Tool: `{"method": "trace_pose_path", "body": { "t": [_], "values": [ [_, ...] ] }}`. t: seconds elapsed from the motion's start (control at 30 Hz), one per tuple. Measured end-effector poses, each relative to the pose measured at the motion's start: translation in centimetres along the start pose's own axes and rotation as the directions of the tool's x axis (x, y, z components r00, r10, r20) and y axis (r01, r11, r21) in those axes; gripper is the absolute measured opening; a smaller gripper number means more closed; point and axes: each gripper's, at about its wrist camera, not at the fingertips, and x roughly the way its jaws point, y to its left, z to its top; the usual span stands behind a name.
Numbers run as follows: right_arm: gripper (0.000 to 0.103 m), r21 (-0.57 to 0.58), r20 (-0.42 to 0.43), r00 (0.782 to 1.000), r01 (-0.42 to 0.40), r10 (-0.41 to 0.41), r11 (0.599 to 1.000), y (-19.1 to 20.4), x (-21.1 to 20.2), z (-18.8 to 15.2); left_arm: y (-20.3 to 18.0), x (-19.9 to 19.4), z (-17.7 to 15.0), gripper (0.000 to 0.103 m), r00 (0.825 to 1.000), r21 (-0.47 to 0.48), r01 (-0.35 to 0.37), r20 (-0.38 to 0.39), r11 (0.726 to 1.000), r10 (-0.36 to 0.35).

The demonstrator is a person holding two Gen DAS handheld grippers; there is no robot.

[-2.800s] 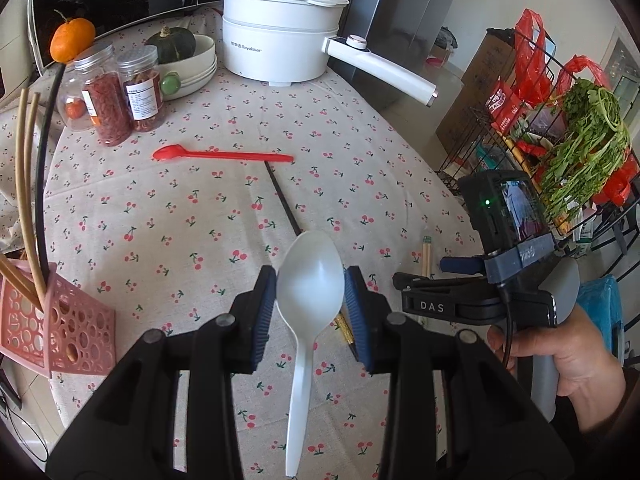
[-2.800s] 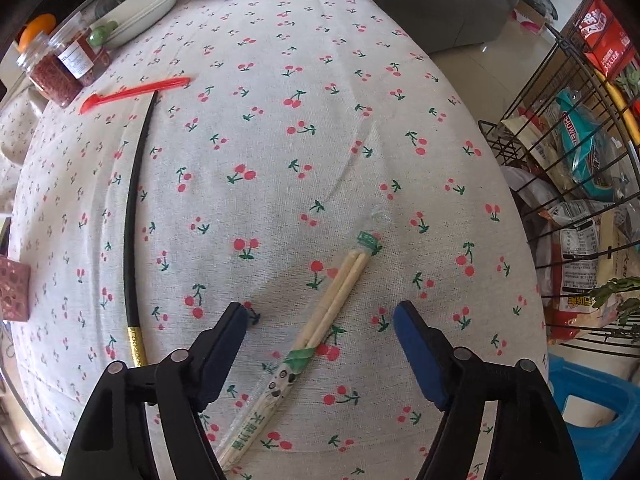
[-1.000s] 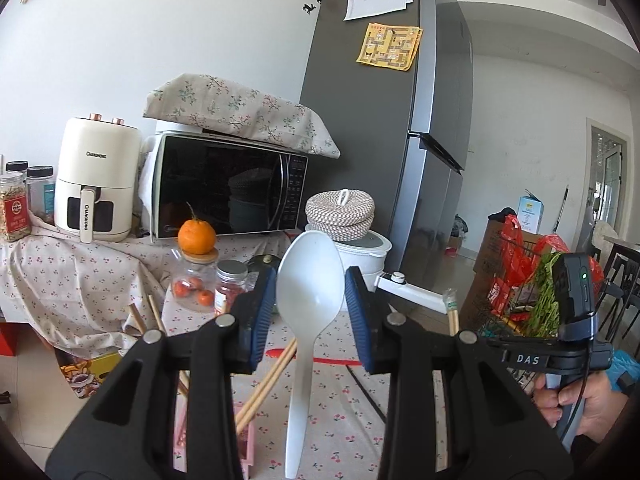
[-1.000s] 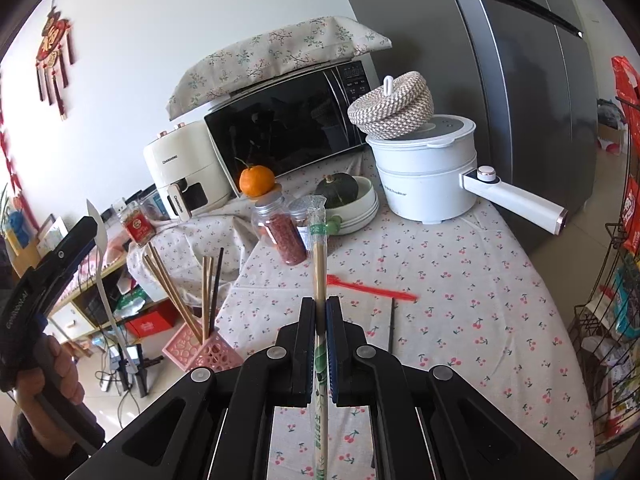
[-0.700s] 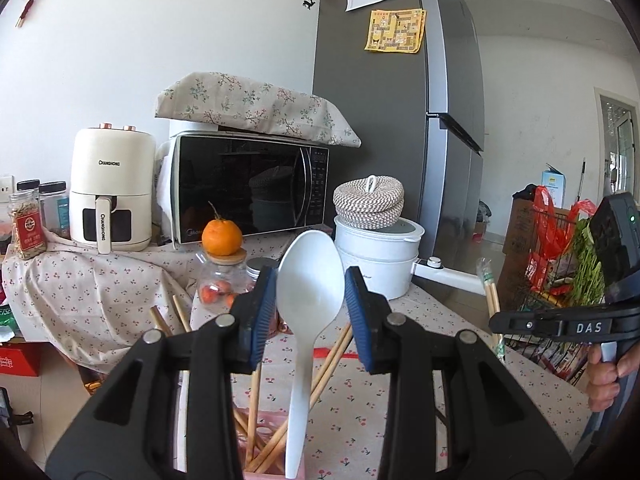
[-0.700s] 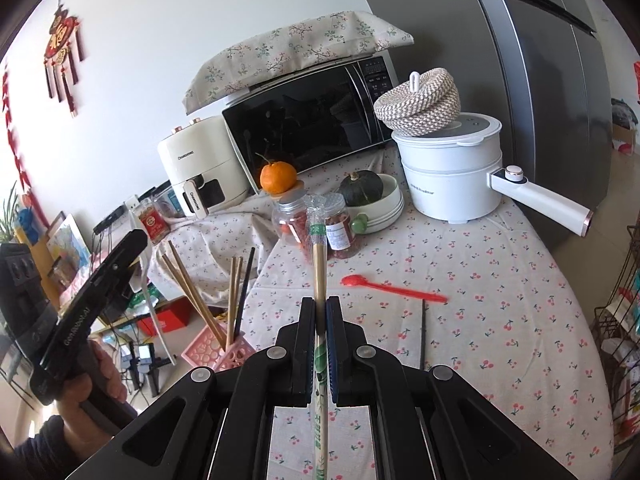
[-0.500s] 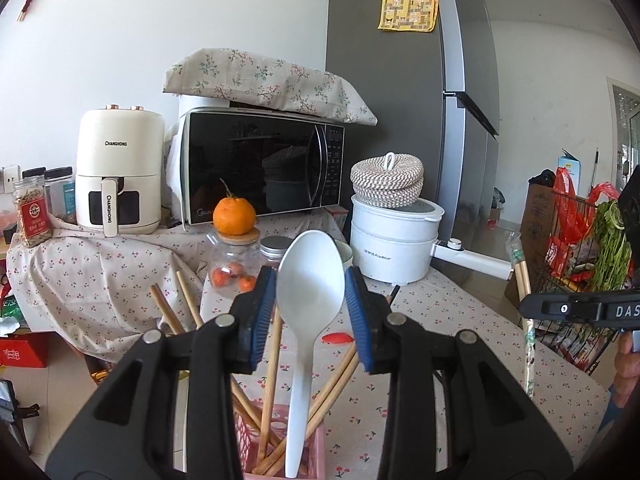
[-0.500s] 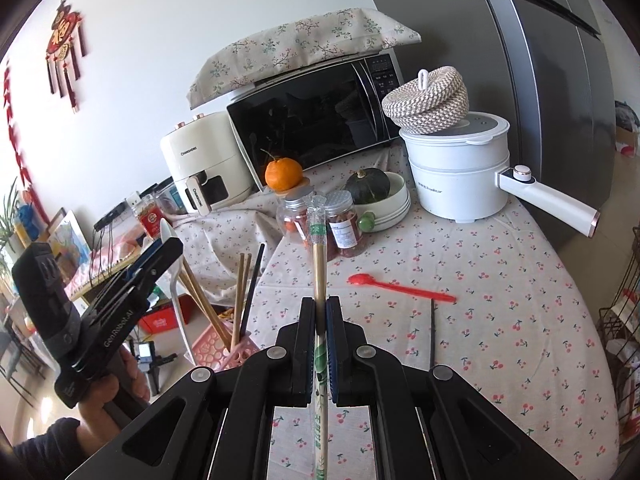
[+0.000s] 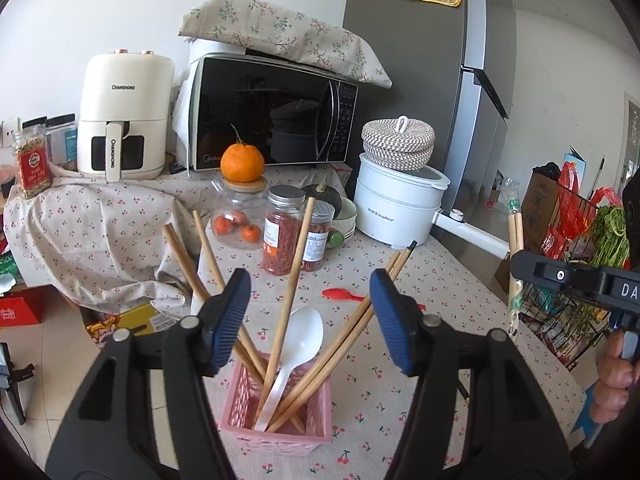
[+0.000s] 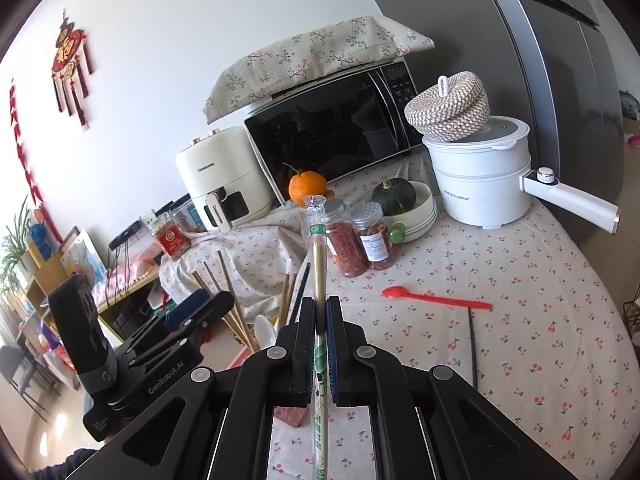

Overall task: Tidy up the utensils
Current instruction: 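Lower the wrapped chopsticks into the pink holder and open the right tool, then move the left tool to the black chopstick and grasp it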

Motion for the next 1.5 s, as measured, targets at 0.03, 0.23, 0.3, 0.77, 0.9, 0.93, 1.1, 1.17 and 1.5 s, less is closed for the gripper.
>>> {"method": "trace_pose_path", "body": {
  "t": [0.03, 0.23, 0.3, 0.77, 0.9, 0.93, 1.1, 1.17, 1.5],
  "values": [
    [0.005, 0.003, 0.008, 1.0, -0.006, 0.006, 1.0, 0.4, 0.1, 0.0, 0.3, -0.2, 0.1, 0.074, 1.0, -0.019, -0.015, -0.025, 1.0, 0.014],
    [0.005, 0.038, 0.072, 0.997, -0.043, 0.04, 0.998, 2.5, 0.9, 0.4, 3.4, -0.8, -0.5, 0.086, 0.967, -0.207, -0.127, -0.244, 0.97, 0.075],
    [0.005, 0.046, 0.097, 0.994, -0.049, 0.044, 0.998, 3.4, 1.4, 0.4, 4.1, -1.1, -0.9, 0.087, 0.954, -0.225, -0.158, -0.287, 0.961, 0.09],
    [0.005, 0.051, 0.279, 0.956, 0.074, -0.086, 0.996, 8.6, 5.5, 0.1, 6.9, -1.9, -2.2, 0.099, 0.922, -0.192, -0.238, -0.352, 0.952, 0.16],
    [0.007, 0.063, 0.273, 0.956, 0.095, -0.108, 0.993, 8.7, 7.0, -0.6, 6.8, -1.9, -2.0, 0.1, 0.927, -0.19, -0.226, -0.345, 0.956, 0.151],
    [0.008, 0.071, 0.262, 0.959, 0.092, -0.108, 0.993, 8.6, 7.5, -0.9, 6.8, -1.9, -2.0, 0.101, 0.927, -0.19, -0.223, -0.344, 0.956, 0.148],
    [0.026, 0.084, 0.208, 0.974, 0.077, -0.093, 0.993, 8.0, 8.2, -1.3, 6.5, -1.6, -1.8, 0.102, 0.929, -0.191, -0.211, -0.344, 0.959, 0.136],
    [0.043, 0.065, 0.224, 0.971, 0.071, -0.084, 0.995, 8.1, 7.4, -1.1, 6.2, -1.5, -1.8, 0.102, 0.929, -0.183, -0.206, -0.345, 0.961, 0.133],
    [0.073, 0.04, 0.171, 0.985, 0.017, -0.023, 0.999, 4.4, 2.0, 0.2, 3.8, -1.3, -2.0, 0.102, 0.931, -0.144, -0.142, -0.355, 0.979, 0.082]
  ]
}}
